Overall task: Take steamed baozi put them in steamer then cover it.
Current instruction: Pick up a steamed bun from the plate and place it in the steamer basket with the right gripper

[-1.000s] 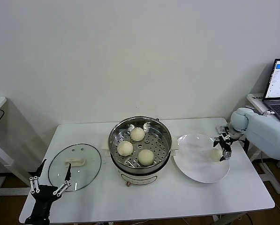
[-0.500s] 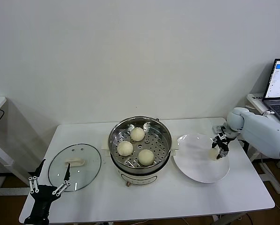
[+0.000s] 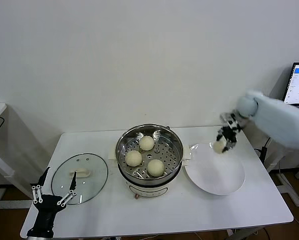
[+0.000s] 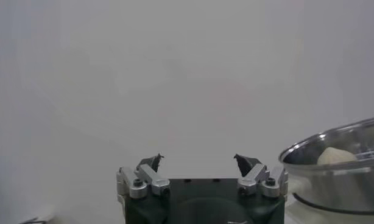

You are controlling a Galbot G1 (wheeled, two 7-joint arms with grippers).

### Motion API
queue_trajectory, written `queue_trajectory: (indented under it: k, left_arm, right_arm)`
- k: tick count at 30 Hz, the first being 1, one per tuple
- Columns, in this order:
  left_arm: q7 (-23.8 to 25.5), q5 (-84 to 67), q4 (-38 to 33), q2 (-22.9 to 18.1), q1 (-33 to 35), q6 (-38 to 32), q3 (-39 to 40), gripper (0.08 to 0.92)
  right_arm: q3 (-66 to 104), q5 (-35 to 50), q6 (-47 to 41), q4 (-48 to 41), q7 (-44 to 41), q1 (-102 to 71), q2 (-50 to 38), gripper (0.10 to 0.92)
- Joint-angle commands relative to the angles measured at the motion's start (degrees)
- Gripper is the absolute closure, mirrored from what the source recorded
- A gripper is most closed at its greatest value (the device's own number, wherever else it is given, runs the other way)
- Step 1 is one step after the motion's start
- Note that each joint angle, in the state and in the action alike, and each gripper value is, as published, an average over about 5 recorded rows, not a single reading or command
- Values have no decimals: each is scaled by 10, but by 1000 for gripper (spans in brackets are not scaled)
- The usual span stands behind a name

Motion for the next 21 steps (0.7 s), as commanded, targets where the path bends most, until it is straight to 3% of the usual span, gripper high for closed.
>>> queue_trajectory:
  k: [1, 8, 21]
  left_arm:
    - [-1, 1, -3, 1, 4, 0, 1, 177]
    - [-1, 2, -7, 1, 6, 1, 2, 177]
    - [-1, 2, -1, 3, 3, 1, 0, 177]
  right_arm:
    - [-68, 145, -61, 145, -49, 187, 58, 406]
    - [-100, 176, -87, 179, -19, 189, 122, 406]
    - [-118, 136, -111, 179, 41, 120, 164, 406]
